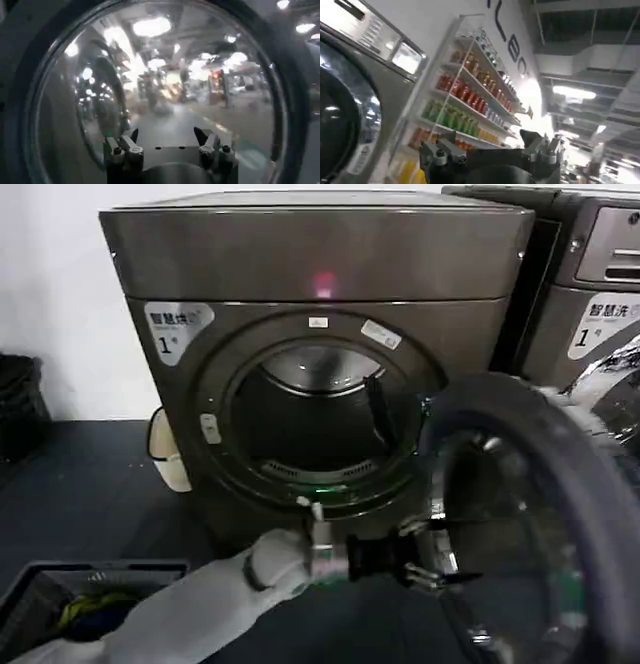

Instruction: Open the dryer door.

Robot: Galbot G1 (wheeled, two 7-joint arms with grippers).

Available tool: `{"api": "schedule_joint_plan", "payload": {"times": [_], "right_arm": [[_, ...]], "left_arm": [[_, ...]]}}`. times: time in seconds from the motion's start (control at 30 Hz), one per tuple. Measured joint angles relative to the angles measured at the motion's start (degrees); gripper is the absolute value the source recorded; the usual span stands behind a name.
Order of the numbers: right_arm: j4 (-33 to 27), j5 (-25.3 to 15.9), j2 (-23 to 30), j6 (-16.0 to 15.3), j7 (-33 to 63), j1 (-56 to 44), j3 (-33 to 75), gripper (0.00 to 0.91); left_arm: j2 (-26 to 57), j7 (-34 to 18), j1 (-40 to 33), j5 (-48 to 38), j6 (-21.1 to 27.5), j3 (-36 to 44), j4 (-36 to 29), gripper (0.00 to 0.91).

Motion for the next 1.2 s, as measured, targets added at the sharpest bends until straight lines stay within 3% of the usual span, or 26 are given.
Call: {"api": "schedule_joint_plan", "payload": {"times": [0.1, 0.43, 0.9, 1.2], "right_arm": [[0.42, -1.1, 0.81, 1.91, 0.47, -0.98, 0.6, 0.907], [1.37, -1.75, 2.92, 3.29, 1.61, -2.34, 2.35, 0.907], [1.86, -1.06, 3.6, 4.92, 2.26, -2.38, 2.57, 0.907], [1.43, -0.43, 3.41, 5.18, 2.69, -2.52, 2.71, 0.907]], "left_arm": [[-2.26, -0.6, -1.3, 0.59, -0.1, 0.62, 1.52, 0.907], [-8.49, -2.57, -4.98, 1.64, -0.78, 2.75, 7.11, 0.907], [-14.42, -9.2, -7.54, 6.46, -7.52, 4.46, 14.68, 0.907], [-14.07, -9.28, -8.33, 4.1, -9.42, 4.47, 14.34, 0.907]]}}
